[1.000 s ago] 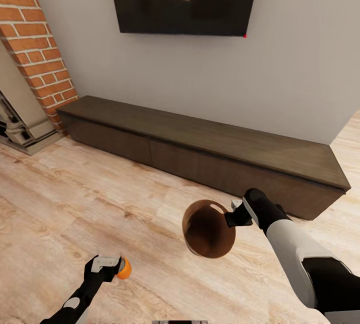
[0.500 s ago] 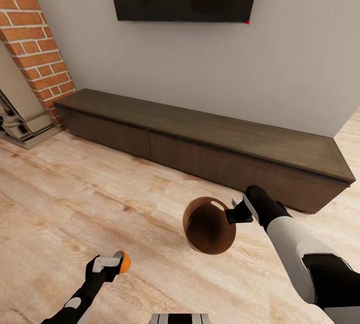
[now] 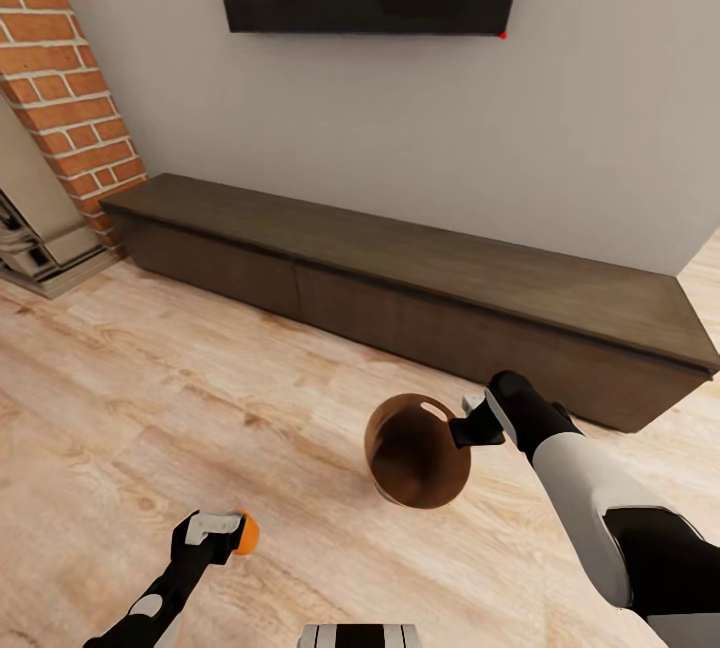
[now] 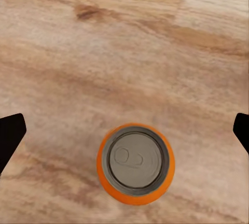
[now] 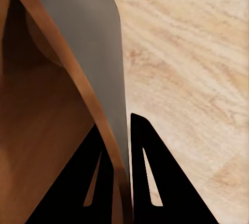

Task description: Put the three can of soda from the living room inside the tash can in the kitchen.

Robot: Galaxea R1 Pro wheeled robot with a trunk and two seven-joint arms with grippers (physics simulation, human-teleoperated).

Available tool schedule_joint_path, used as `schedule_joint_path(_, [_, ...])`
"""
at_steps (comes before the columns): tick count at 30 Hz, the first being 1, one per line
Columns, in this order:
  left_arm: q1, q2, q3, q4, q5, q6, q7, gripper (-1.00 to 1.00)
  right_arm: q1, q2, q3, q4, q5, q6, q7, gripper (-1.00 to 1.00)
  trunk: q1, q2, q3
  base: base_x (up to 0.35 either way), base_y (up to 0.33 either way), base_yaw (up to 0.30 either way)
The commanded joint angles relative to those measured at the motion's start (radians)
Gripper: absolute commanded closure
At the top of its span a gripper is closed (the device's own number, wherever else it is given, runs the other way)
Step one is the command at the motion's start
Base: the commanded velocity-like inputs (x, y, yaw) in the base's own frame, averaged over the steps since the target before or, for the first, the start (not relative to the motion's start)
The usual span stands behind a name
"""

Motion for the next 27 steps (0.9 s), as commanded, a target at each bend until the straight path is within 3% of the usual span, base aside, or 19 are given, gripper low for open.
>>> schedule_joint_path(1, [0.0, 0.0, 0.0, 0.0, 0.001, 0.0, 0.0, -1.0, 0.0, 0.001, -0.002, 0.0, -0.029, 0.004, 0.005, 1.0, 0.0, 0.0, 0.0, 0.093, 0.0, 0.0])
schedule_joint_path(6, [0.0, 0.0, 0.001, 0.0, 0.006, 0.001, 0.0, -1.0, 0.0, 0.003, -0.001, 0.0, -0.029, 0.004, 0.005, 1.0, 0.0, 0.0, 0.0, 0.035, 0.0, 0.0])
schedule_joint_path(12, [0.0, 0.0, 0.001, 0.0, 0.003, 0.001, 0.0, -1.0, 0.0, 0.005, -0.001, 0.0, -0.029, 0.004, 0.005, 1.0, 0.023, -0.042, -0.02, 0.005, 0.0, 0.0])
schedule_joint_path(16, [0.0, 0.0, 0.0, 0.0, 0.002, 0.001, 0.0, -1.0, 0.0, 0.006, -0.001, 0.0, -0.029, 0.004, 0.005, 1.0, 0.038, -0.07, -0.036, 0.001, 0.0, 0.0])
schedule_joint_path(27, [0.0, 0.0, 0.0, 0.0, 0.0, 0.001, 0.0, -1.0, 0.0, 0.007, 0.0, -0.001, -0.029, 0.004, 0.005, 1.0, 0.043, -0.073, -0.095, 0.0, 0.0, 0.0])
